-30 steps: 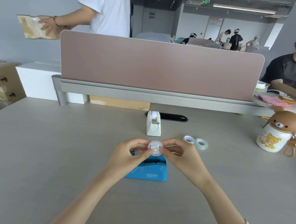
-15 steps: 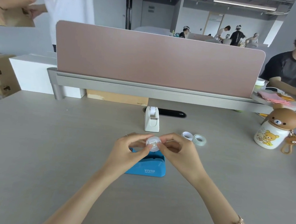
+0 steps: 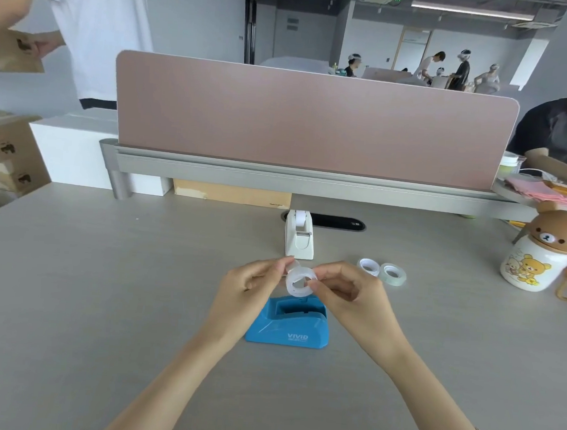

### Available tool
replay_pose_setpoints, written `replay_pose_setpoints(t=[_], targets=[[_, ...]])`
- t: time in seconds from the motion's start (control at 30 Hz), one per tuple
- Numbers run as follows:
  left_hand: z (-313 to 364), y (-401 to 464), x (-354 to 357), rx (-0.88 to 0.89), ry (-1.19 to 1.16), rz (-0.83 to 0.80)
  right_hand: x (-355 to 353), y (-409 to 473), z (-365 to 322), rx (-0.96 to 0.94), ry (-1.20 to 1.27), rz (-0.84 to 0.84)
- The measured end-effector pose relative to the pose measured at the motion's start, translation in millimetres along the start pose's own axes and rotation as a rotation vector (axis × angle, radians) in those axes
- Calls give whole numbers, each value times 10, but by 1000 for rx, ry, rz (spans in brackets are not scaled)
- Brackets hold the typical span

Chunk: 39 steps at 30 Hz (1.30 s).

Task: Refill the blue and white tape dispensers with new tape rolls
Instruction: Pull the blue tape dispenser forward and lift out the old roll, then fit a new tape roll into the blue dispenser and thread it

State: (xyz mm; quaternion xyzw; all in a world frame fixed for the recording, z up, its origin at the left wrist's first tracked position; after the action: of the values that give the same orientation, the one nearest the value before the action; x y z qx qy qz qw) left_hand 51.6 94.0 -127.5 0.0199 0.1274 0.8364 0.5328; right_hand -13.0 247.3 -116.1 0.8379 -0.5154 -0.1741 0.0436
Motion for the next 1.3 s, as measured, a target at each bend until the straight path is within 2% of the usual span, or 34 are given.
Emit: replay_pose_setpoints(t=[0.17,0.3,0.5,0.67,1.1,1.3], targets=[[-29,21,-63,-8,13,94,-119,48,103,48,-21,58],[-87,38,-110,-43,8,104,-311,124,278,108,-113,149],[-47,86,-166,-25,-11,111,-912,351,563,226,-231,437],[-56,97,-158,-26,-12,80,-1354,780,836,375,-332,526],[-112,135,-129,-3,40,25,-1512,1056,1083,597,-484,430],[-100,118,-98,21,67,-5,-1411,934,1092,515,-625,276]])
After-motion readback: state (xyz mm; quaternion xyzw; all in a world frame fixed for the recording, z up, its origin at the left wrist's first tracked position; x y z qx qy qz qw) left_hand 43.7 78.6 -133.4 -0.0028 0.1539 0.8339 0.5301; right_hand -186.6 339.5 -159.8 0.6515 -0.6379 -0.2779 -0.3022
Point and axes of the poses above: each hand's wrist, its own y-axis towards the middle knuckle, its own x-axis out of the palm, z = x × y, the point moved 5 cm from there along y, towards the middle knuckle, and after that the axes turned 1 degree about z, right-handed, at the moved point
